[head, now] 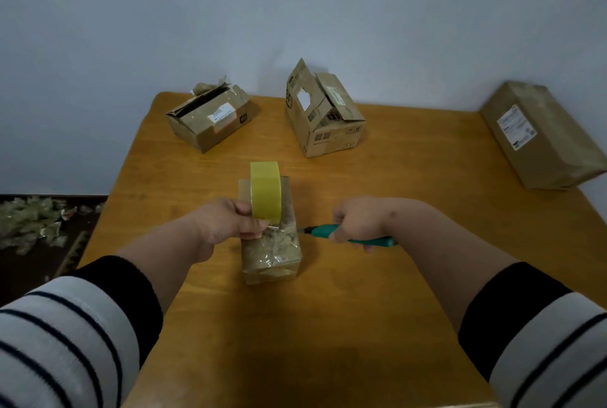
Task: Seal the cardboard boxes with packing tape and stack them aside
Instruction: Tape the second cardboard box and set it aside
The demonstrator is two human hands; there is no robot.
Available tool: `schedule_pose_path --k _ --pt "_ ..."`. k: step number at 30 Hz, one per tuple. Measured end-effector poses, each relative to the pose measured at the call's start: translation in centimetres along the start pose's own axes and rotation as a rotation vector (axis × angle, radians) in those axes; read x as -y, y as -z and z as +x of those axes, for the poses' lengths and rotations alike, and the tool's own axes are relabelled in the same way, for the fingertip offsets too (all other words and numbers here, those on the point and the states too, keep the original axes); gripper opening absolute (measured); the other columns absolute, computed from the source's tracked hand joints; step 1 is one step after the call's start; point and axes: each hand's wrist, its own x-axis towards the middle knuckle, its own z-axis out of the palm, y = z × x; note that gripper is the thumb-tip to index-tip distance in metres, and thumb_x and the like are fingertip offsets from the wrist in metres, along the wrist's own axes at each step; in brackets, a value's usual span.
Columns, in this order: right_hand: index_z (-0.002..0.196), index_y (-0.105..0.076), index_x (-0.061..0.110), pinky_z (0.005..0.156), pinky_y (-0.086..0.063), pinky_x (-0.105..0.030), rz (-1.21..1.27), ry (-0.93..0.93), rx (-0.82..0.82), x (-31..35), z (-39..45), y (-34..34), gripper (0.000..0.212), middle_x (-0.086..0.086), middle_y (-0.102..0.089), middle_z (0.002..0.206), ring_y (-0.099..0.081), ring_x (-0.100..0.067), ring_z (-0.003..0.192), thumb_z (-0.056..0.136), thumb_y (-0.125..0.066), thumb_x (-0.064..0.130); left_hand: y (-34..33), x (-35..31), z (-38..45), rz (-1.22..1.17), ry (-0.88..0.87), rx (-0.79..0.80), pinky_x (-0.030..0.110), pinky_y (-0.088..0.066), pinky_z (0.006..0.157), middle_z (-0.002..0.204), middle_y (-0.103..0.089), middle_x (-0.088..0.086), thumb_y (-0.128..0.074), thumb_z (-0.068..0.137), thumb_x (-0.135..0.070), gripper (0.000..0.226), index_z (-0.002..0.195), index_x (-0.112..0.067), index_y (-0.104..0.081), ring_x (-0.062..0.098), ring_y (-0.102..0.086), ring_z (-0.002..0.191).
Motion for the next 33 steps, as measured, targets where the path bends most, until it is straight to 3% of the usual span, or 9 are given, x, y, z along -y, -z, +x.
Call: schedule_pose_path --k 8,14,17,20,24,26,28,30,33 --pt "0.098 -0.057 0.02 0.066 -0.05 -0.03 0.24 0.036 0.0 -1.9 0.8 -0.4 0.015 -0.005 -0.069 0.085 -0.066 -0.015 0.064 0.092 -0.063 0.032 0.3 0.3 0.5 0.021 -0.015 0.011 0.005 -0.046 0.053 0.079 -0.075 -0.001 -0.073 0.083 -0.004 0.01 0.088 -0.013 -0.076 0.008 -0.068 0.071" --pt "0.123 -0.046 0.012 0.073 -0.047 -0.035 0.206 -0.167 -0.084 -1.7 5.1 -6.1 0.031 -0.01 -0.057 0.11 -0.059 -0.024 0.091 0.097 -0.054 0.027 0.2 0.7 0.8 0.02 -0.033 0.006 0.007 -0.048 0.06 0.081 -0.073 0.001 -0.073 0.084 -0.007 0.008 0.089 -0.013 -0.075 0.013 -0.066 0.078" --pt "0.131 -0.041 0.008 0.069 -0.047 -0.032 0.171 -0.141 -0.102 -1.0 7.5 -9.2 0.035 -0.013 -0.057 0.116 -0.056 -0.023 0.091 0.098 -0.05 0.016 0.3 0.7 1.0 0.045 -0.028 -0.006 0.017 -0.046 0.075 0.082 -0.071 0.004 -0.08 0.074 -0.03 0.027 0.089 -0.008 -0.076 0.015 -0.066 0.082" --pt "0.14 -0.032 0.006 0.082 -0.048 -0.031 0.092 -0.122 -0.125 -1.0 9.1 -11.1 0.047 -0.016 -0.053 0.131 -0.057 -0.027 0.112 0.098 -0.051 0.014 0.1 0.7 1.0 0.056 -0.027 -0.027 0.031 -0.045 0.098 0.077 -0.071 0.001 -0.078 0.056 -0.047 0.05 0.088 -0.009 -0.075 0.014 -0.067 0.08" --pt "0.138 -0.042 0.011 0.099 -0.046 -0.034 -0.059 -0.105 -0.194 -2.0 10.1 -11.3 0.042 -0.015 -0.047 0.135 -0.048 -0.028 0.121 0.097 -0.049 0.02 0.0 1.0 0.9 0.056 -0.025 -0.004 0.044 -0.033 0.114 0.073 -0.071 -0.002 -0.077 0.054 -0.049 0.031 0.065 -0.02 -0.074 0.012 -0.067 0.077" --pt "0.131 -0.051 0.014 0.093 -0.048 -0.033 0.168 -0.081 -0.344 -1.6 9.8 -10.1 0.036 -0.01 -0.053 0.132 -0.052 -0.024 0.113 0.096 -0.049 0.022 0.1 1.0 0.9 0.048 -0.035 -0.017 0.042 -0.034 0.113 0.077 -0.071 0.001 -0.077 0.055 -0.049 0.036 0.069 -0.017 -0.07 0.01 -0.067 0.074" --pt "0.138 -0.049 0.019 0.082 -0.044 -0.027 0.653 0.004 -0.44 -0.6 8.9 -8.5 0.047 -0.002 -0.053 0.136 -0.052 -0.012 0.105 0.092 -0.053 0.026 0.1 1.0 0.9 0.048 -0.036 -0.019 0.035 -0.039 0.105 0.081 -0.071 0.004 -0.077 0.056 -0.049 0.041 0.075 -0.014 -0.068 0.01 -0.067 0.074" --pt "0.148 -0.035 0.028 0.08 -0.039 -0.024 1.003 0.181 -0.301 0.7 8.0 -7.5 0.075 0.011 -0.047 0.138 -0.048 -0.005 0.108 0.078 -0.061 0.035 0.1 1.0 0.9 0.028 -0.046 -0.012 0.025 -0.043 0.088 0.079 -0.072 0.002 -0.077 0.057 -0.049 0.037 0.073 -0.016 -0.07 0.01 -0.066 0.074" --pt "0.152 -0.016 0.039 0.095 -0.043 -0.03 1.002 0.303 -0.193 3.2 6.9 -7.9 0.109 0.018 -0.041 0.13 -0.045 -0.006 0.119 0.065 -0.081 0.039 0.1 1.3 1.0 0.01 -0.058 -0.004 0.02 -0.045 0.078 0.072 -0.071 -0.004 -0.078 0.055 -0.051 0.034 0.068 -0.019 -0.072 0.01 -0.064 0.076"
